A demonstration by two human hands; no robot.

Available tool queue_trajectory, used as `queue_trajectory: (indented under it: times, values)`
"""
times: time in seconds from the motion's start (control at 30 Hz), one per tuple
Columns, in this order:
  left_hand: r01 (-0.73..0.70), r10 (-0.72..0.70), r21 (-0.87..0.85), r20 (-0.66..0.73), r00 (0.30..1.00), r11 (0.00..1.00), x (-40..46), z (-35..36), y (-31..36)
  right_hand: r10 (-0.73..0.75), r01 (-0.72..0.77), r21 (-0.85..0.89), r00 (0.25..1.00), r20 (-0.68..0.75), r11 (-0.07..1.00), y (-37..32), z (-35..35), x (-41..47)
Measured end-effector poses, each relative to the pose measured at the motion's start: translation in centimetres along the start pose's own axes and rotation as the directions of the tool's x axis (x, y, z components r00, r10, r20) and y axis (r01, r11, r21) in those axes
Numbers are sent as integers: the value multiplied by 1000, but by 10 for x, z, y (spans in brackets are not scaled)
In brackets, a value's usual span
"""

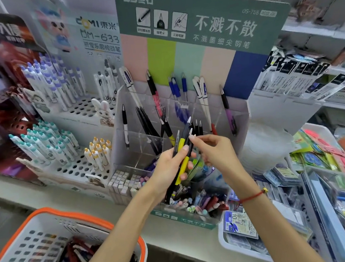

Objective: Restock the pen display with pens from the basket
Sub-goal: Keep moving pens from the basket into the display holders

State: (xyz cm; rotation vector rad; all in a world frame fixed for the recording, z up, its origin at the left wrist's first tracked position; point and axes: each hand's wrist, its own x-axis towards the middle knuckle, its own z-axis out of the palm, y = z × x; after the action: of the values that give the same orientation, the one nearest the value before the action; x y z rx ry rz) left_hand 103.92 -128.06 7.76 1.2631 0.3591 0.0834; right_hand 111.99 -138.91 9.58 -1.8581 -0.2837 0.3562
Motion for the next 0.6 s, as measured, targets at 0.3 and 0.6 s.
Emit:
queue_trajectory:
  times: [0.3,0.6]
  values:
    - [38,-54,-94,-170,984,995,4,-28,6,-241,343,151,854,-460,927,-23,-13,9]
    - [95,-106,-444,1,994,891,-8,-49,-1,-473,419,-706,871,134,571,-21,39,47]
